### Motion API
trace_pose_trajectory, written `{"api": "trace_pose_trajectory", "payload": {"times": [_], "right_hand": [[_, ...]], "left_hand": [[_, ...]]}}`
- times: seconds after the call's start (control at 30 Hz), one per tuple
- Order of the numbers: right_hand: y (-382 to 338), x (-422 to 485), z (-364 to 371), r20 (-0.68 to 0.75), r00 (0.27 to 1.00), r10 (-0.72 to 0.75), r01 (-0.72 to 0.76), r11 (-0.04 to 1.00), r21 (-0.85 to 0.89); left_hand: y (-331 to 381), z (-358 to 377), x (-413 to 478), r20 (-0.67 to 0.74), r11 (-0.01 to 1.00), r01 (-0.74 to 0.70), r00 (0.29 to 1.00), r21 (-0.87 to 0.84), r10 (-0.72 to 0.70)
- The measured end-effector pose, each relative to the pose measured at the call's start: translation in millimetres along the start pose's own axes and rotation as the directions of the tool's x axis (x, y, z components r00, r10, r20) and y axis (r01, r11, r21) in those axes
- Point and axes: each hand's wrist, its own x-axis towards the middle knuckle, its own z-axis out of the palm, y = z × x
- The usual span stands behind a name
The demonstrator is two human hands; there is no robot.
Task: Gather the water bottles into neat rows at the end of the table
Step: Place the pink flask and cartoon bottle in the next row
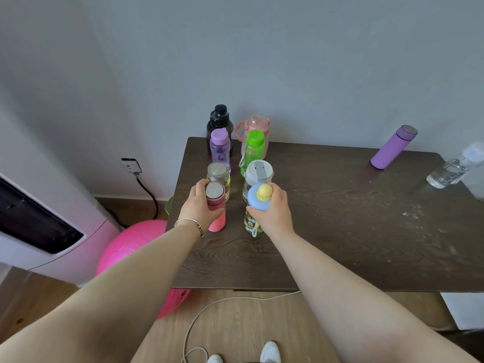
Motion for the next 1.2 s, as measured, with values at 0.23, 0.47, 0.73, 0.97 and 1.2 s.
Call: {"api": "trace_pose_trajectory", "payload": {"times": [0.23,0.47,0.73,0.97,1.2], "right_hand": [[-4.2,2.8,-7.0,0.08,0.997,0.014,-0.006,0.995,-0.1],[-5.2,-6.5,-33.6,0.122,0.992,0.02,0.003,0.983,-0.186],[-3.2,-24.7,-77.1,0.044,0.987,-0.155,0.156,0.848,-0.506],[17.0,-28.3,-134.0,-0.056,0.976,-0.209,0.106,0.69,-0.716],[75.0,-34.2,-217.3,-0.134,0.978,-0.161,0.021,0.712,-0.702]], "left_hand": [[4.4,-4.4,-1.1,0.022,0.998,-0.005,1.0,0.059,0.004],[8.8,-22.4,-4.3,0.023,0.965,-0.083,0.997,0.249,0.08],[41.4,-31.9,-6.7,0.051,0.803,-0.311,0.942,0.509,0.333],[118.3,-13.1,-2.6,0.108,0.678,-0.398,0.897,0.617,0.429],[198.7,54.6,-20.3,0.169,0.626,-0.44,0.88,0.644,0.444]]}}
